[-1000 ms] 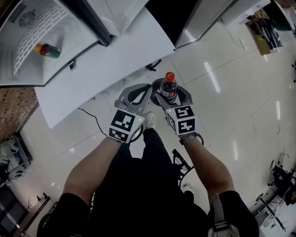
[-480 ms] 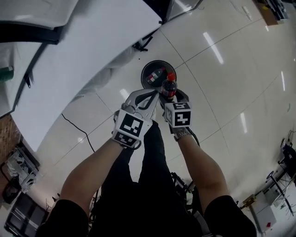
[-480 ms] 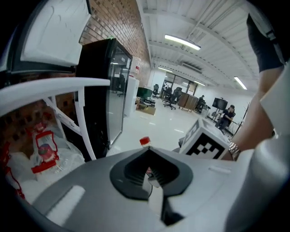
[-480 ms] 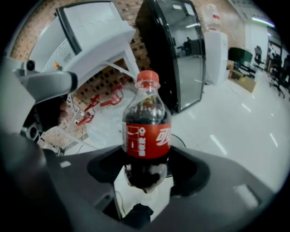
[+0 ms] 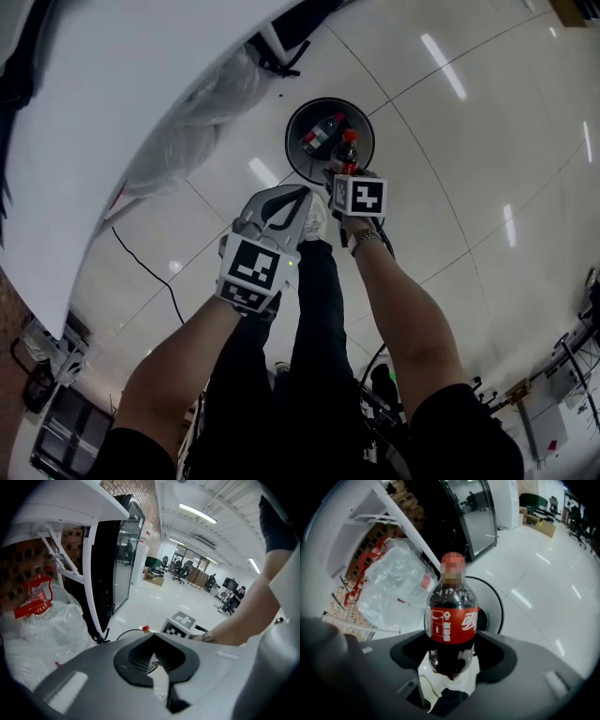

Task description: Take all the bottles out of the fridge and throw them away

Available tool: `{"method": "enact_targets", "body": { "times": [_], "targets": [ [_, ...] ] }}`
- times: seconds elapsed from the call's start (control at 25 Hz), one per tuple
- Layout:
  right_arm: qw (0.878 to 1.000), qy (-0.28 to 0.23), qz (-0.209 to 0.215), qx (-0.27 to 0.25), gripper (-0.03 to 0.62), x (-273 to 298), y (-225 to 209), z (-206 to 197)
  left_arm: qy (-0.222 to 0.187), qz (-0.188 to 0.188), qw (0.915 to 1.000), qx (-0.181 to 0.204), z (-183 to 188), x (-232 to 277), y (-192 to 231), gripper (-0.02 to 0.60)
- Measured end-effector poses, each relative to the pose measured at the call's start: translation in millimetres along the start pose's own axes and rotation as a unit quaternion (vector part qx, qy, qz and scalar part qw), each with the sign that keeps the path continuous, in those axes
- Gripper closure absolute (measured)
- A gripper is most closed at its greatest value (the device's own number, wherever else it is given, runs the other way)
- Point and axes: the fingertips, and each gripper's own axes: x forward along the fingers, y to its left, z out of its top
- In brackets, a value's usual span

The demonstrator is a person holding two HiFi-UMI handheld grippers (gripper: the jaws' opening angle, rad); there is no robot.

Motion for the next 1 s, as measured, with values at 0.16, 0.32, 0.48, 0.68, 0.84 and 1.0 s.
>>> {"method": "enact_targets", "body": {
  "times": [0.16,0.32,0.48,0.68,0.84,1.0],
  "targets": [
    [0.999,0.03,-0.041,-0.002,0.287,24,-18,-7,0.012,0.007,0.9999,-0.007,-14,0,13,0.578],
    [0.999,0.024,-0.046,0.014,0.301,29,-16,-8,0.012,0.011,0.9998,-0.011,-16,-2,22,0.578],
    [0.998,0.01,-0.059,-0.007,0.318,16,-18,0,0.004,0.013,0.9998,-0.012,-8,-8,20,0.578],
    [0.998,-0.007,-0.053,-0.025,0.318,-3,-5,10,-0.004,0.018,0.9997,-0.018,1,-18,17,0.577],
    [0.998,-0.022,-0.028,-0.045,0.318,-31,19,16,-0.015,0.029,0.9992,-0.024,17,-35,11,0.577],
    [0.995,-0.048,0.004,-0.085,0.318,-71,57,31,-0.033,0.05,0.9978,-0.029,41,-62,12,0.578]
  ]
}}
